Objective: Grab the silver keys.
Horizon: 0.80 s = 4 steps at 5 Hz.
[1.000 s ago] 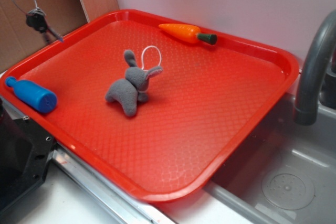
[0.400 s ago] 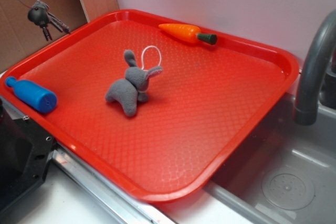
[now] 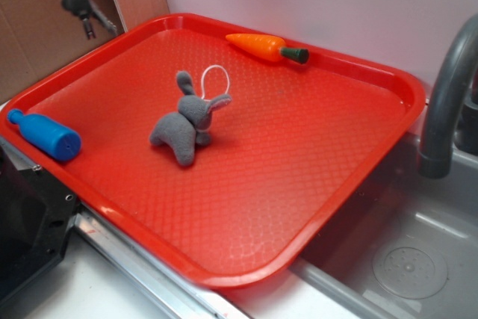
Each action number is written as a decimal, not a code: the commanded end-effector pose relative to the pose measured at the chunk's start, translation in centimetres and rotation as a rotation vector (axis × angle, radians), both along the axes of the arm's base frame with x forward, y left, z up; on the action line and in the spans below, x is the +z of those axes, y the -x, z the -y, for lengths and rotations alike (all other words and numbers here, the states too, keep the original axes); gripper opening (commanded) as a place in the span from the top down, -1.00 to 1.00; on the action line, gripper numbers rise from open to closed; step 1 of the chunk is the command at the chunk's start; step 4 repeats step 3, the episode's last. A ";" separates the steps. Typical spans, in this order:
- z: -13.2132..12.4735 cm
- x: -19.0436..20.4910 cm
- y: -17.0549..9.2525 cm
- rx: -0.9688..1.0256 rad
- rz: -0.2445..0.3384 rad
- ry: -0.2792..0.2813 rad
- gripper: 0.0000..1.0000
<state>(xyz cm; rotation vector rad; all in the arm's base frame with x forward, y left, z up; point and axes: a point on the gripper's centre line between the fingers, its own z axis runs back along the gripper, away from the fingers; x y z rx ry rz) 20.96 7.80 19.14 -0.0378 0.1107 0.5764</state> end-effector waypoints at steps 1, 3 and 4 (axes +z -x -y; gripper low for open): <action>5.9 3.2 -2.7 -0.171 0.032 -0.089 1.00; 9.4 5.7 -1.5 -0.264 0.131 -0.163 1.00; 9.4 5.7 -1.5 -0.264 0.131 -0.163 1.00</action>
